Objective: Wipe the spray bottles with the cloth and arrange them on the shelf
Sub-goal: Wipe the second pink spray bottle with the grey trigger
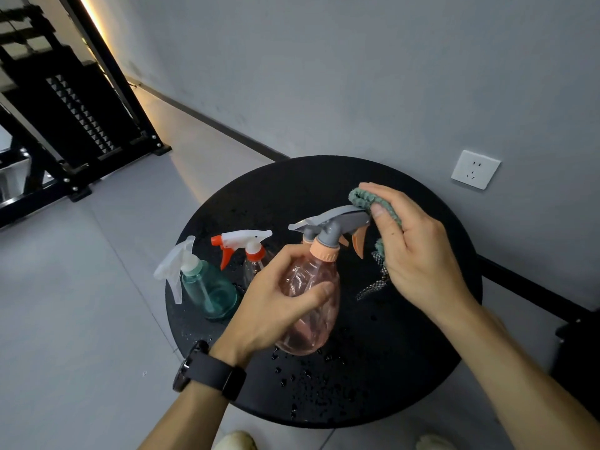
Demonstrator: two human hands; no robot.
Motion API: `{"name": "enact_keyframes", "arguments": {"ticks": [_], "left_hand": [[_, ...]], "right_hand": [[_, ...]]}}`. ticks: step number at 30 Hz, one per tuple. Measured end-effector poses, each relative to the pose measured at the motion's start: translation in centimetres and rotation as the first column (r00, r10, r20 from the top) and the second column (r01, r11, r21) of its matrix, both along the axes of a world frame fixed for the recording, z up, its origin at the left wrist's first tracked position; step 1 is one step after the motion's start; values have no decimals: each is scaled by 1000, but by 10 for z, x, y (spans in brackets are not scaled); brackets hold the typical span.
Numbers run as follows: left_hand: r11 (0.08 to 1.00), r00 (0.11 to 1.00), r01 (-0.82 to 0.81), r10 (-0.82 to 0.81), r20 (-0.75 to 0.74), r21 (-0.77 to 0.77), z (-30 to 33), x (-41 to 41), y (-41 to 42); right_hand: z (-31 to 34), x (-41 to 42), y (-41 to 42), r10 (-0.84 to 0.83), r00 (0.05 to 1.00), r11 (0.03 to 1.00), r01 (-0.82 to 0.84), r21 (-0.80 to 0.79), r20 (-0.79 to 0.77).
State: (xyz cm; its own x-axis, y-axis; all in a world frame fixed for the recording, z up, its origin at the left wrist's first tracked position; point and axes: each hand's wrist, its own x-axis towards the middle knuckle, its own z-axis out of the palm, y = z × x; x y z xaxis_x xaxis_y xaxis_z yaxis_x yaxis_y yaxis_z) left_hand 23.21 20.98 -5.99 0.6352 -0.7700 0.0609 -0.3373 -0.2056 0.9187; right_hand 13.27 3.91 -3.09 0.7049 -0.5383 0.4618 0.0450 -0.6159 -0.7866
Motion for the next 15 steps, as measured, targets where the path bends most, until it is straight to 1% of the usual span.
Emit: {"name": "enact_keyframes", "arguments": {"ticks": [3, 5, 8, 10, 12, 15], "left_hand": [[1000, 999, 22, -21, -48, 8, 0, 2, 1], [1000, 999, 9, -8, -40, 11, 2, 1, -1], [999, 999, -43, 43, -13, 17, 3, 0, -4], [999, 999, -41, 42, -32, 18, 3, -1, -4], [999, 997, -53, 53, -61, 1, 6, -3, -4], [997, 982, -65, 55, -181, -50, 8, -4, -4]], "right_hand": [[3, 1, 4, 14, 1000, 999, -13, -51, 15], [3, 1, 9, 22, 1000, 996, -21, -81, 15], [2, 3, 16, 61, 998, 995, -61, -81, -4], [2, 3, 18, 77, 997, 994, -78, -73, -12], [3, 4, 18, 64, 998, 994, -65, -91, -15], [4, 2, 16, 59, 998, 995, -60, -76, -15]]}}
